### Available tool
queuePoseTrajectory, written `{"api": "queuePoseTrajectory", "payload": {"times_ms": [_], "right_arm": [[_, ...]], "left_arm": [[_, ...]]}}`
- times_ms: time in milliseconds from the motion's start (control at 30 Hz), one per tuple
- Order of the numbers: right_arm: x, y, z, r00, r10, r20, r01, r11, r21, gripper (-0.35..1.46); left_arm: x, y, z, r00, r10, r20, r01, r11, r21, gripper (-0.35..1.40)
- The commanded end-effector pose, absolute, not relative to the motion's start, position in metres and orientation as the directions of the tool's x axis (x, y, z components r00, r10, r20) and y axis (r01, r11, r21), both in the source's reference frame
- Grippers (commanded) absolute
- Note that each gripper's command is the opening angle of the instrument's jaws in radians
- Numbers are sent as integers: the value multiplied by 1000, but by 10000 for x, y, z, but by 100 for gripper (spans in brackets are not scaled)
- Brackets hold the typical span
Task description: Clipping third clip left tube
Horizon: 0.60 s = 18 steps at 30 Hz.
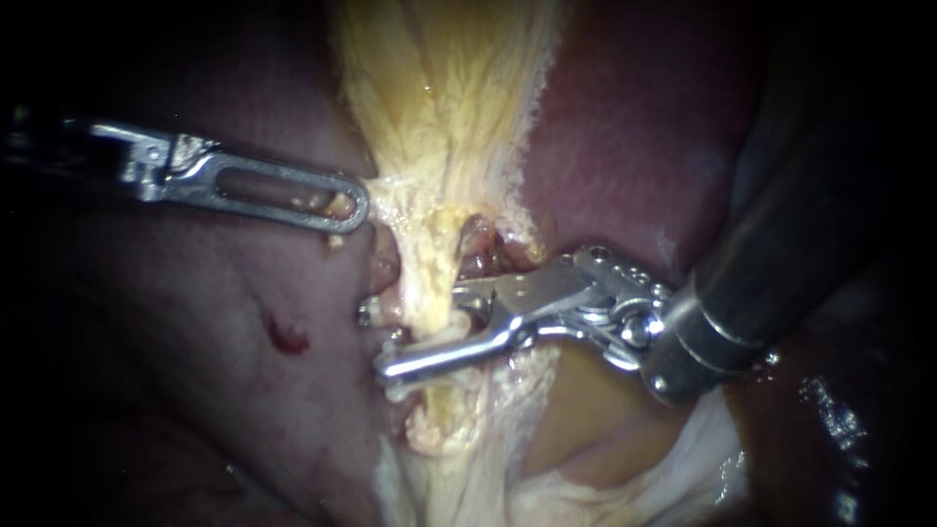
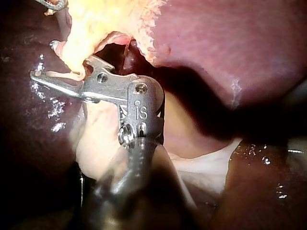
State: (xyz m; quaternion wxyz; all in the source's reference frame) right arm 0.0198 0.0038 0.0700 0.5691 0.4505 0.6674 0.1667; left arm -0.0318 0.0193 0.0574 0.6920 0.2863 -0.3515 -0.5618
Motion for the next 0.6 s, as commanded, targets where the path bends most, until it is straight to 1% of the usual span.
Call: {"api": "queuePoseTrajectory", "payload": {"times_ms": [33,100,400,600], "right_arm": [[196,38,701,54,791,-609,411,539,736,23],[196,37,702,57,789,-611,411,540,735,14],[194,34,703,65,785,-616,394,547,738,-34],[193,34,704,67,783,-618,375,554,743,-35]], "left_arm": [[-318,193,574,122,-979,165,576,205,791,-35],[-319,193,575,122,-979,165,576,205,791,-35],[-319,193,575,122,-979,165,576,205,791,-35],[-318,193,575,122,-979,165,576,205,791,-35]]}}
